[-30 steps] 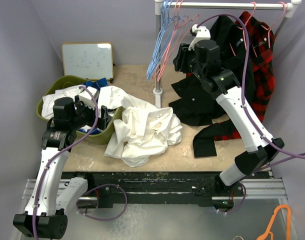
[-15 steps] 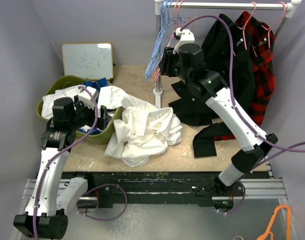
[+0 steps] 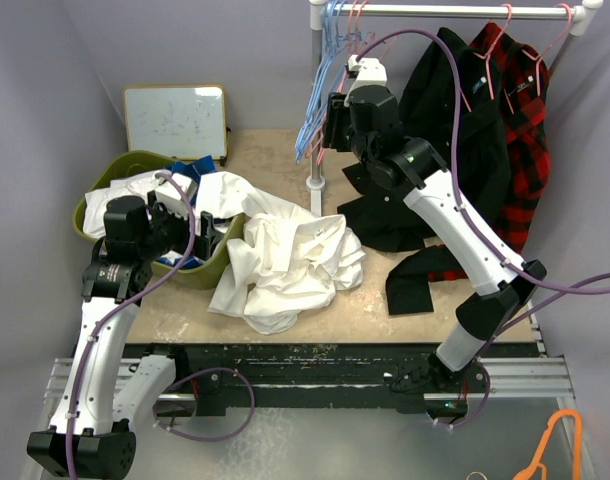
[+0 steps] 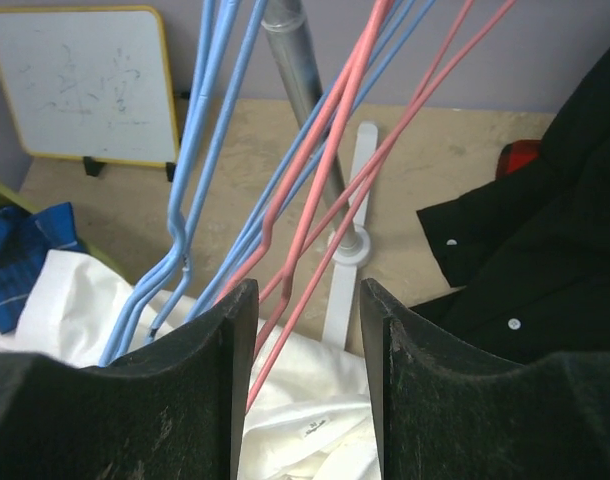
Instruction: Place the shirt on the hanger
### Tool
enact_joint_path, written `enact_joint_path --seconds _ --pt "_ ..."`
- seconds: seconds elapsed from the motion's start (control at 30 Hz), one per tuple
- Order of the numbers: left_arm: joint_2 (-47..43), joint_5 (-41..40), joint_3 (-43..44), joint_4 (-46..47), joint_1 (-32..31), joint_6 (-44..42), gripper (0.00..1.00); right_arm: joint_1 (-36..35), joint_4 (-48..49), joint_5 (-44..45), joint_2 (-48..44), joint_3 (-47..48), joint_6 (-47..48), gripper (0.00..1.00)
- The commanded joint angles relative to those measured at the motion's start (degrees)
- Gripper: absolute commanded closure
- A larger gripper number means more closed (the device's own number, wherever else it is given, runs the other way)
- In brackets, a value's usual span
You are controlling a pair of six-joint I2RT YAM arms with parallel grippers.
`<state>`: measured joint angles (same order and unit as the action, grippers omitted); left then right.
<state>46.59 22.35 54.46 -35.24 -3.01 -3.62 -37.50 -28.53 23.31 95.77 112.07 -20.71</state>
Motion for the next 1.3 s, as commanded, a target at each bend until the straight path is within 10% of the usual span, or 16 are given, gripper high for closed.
enact_joint_path --seconds 0.0,0.87,1.13,1.27 --pt "-0.89 0.59 -0.40 2.15 0.41 0.02 0.01 -0.29 -1.92 5.17 1.24 3.21 1.27 0.52" --pt "-1.31 0.86 -0.50 2.05 0.45 0.03 0.01 0.25 -0.65 13.39 5.96 8.62 9.65 0.60" --pt "-1.39 0.85 -0.36 1.84 0.46 0.11 0.01 1.58 2.09 10.74 4.57 6.26 10.19 0.98" --pt "-1.16 1.09 -0.34 1.82 0.46 0.12 0.01 1.55 3.13 11.07 3.31 6.16 11.93 1.00"
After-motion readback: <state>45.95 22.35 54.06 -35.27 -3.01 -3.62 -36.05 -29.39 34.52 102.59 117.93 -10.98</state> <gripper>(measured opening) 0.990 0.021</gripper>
